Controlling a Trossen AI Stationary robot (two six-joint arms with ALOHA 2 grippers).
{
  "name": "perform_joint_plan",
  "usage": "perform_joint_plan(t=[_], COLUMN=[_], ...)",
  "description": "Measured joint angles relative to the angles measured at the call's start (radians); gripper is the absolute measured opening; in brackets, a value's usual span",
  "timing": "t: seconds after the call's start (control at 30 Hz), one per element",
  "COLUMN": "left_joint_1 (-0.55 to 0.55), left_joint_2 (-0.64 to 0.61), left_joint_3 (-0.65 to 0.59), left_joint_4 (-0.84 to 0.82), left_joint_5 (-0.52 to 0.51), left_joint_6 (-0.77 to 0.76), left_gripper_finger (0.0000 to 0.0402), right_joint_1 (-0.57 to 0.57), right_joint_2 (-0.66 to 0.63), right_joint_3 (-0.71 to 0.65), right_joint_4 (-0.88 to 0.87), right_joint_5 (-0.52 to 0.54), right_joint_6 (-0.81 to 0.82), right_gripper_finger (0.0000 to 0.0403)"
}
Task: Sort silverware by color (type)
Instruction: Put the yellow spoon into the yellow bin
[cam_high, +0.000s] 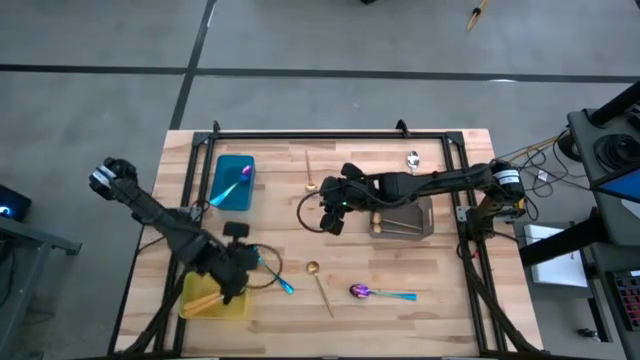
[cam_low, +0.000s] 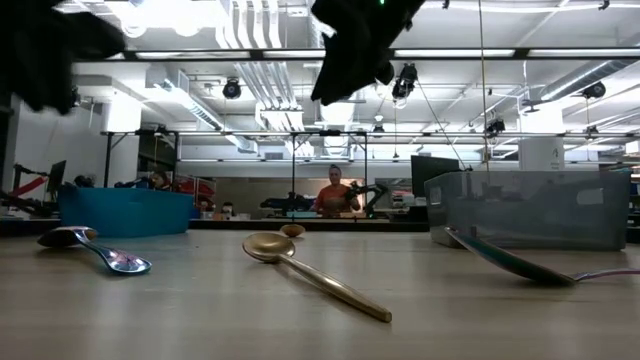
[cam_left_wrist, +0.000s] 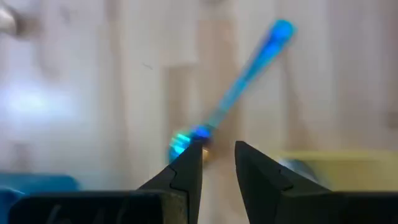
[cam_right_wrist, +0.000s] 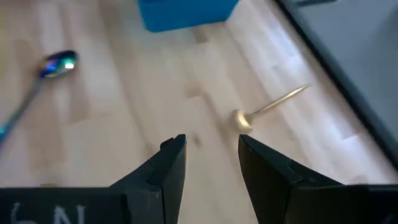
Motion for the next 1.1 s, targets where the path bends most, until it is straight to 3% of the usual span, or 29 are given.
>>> perform_joint_plan(t=[0.13, 0.33, 0.73, 1.1], left_joint_1=[0.101, 0.207, 0.399, 0.646], left_joint_2=[-0.006, -0.065, -0.326, -0.408], left_joint_3=[-0.003, -0.066, -0.247, -0.290], left_joint_4=[0.028, 0.151, 0.401, 0.652], left_joint_5=[-0.053, -0.047, -0.012, -0.011], left_joint_6=[0.191, 0.428, 0.606, 0.855], left_gripper_finger=[0.0077, 0.0077, 0.0077, 0.0077], right_joint_1=[0.002, 0.002, -0.013, -0.230], right_joint_2=[0.000, 0.001, -0.003, -0.021], right_joint_3=[0.051, 0.104, 0.129, 0.129], right_joint_4=[-0.052, -0.187, -0.452, -0.667], right_joint_5=[-0.071, -0.146, -0.193, -0.192], right_joint_6=[0.052, 0.128, 0.225, 0.203], right_gripper_finger=[0.0139, 0.0139, 0.0139, 0.0139])
